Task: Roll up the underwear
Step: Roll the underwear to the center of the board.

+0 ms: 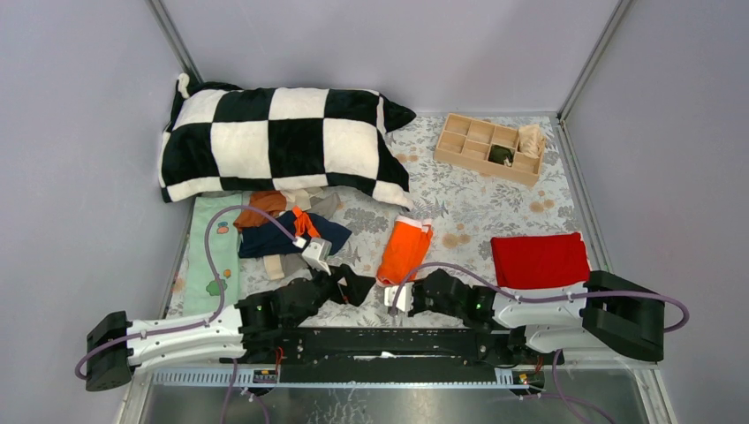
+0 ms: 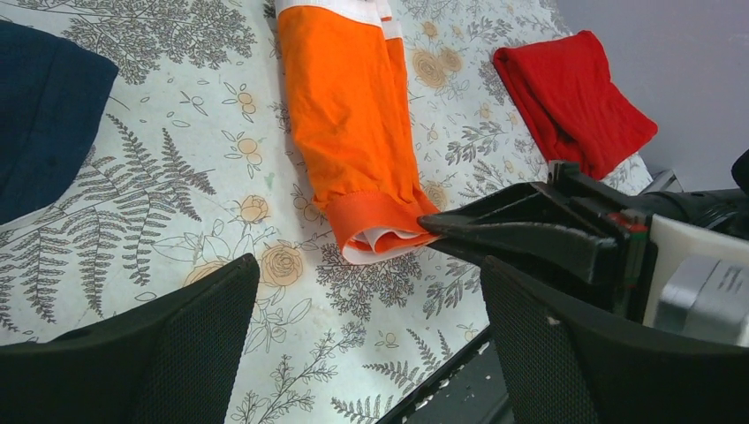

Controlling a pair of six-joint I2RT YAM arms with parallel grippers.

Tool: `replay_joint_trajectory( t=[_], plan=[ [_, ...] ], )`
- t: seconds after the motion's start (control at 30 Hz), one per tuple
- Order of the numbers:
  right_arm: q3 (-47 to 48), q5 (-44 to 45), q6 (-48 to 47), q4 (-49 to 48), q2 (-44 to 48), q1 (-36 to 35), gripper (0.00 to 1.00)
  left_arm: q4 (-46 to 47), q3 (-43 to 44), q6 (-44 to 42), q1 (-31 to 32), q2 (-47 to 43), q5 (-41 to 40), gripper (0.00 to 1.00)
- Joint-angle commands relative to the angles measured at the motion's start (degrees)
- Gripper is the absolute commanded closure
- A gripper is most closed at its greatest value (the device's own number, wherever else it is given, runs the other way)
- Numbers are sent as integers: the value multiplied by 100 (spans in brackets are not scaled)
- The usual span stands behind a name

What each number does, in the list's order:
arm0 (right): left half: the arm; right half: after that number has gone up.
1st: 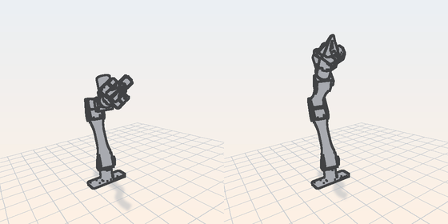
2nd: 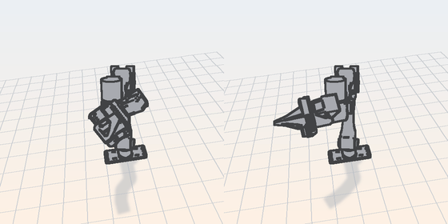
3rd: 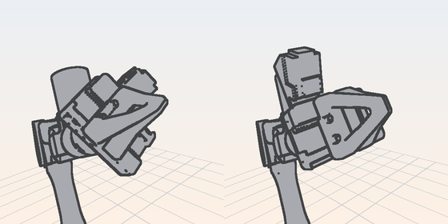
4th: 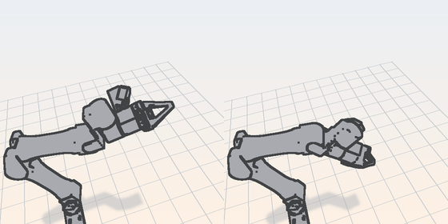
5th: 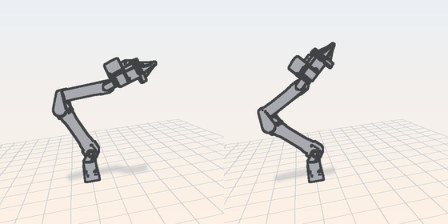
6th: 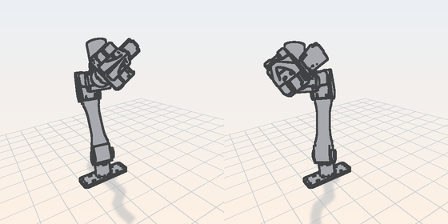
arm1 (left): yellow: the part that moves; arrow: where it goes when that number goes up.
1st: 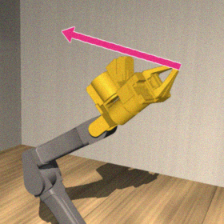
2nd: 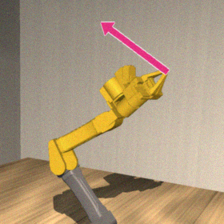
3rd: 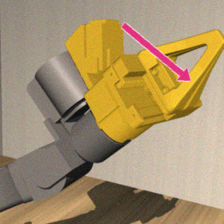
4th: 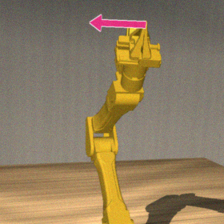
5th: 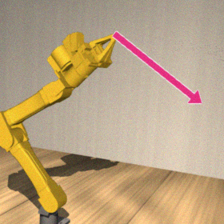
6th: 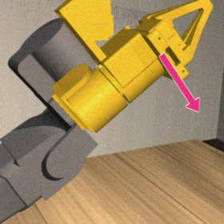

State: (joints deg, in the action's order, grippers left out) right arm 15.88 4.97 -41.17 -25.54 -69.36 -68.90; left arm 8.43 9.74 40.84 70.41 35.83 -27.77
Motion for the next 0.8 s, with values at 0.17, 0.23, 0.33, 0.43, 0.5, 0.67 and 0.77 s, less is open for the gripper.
replay_joint_trajectory(
  t=[0.17,0.23,0.33,0.43,0.5,0.67,0.77],
  plan=[
    [118,-484,1859,-735,416,490,100,-438,259,56,16,-53,-164,1],
    [108,-760,2203,-757,387,610,100,-447,305,47,16,12,-149,1],
    [104,-936,2802,-857,320,772,100,-431,371,17,16,116,-155,1],
    [29,-1013,3435,-1099,326,908,100,-408,422,12,16,173,-183,1],
    [-52,-955,3851,-1251,356,991,100,-372,444,16,19,207,-191,1],
    [-356,-773,4908,-1625,406,1148,100,-317,547,-86,17,335,-119,1],
    [-529,-695,5449,-1845,386,1263,100,-211,586,-175,10,475,-15,1]
  ],
)
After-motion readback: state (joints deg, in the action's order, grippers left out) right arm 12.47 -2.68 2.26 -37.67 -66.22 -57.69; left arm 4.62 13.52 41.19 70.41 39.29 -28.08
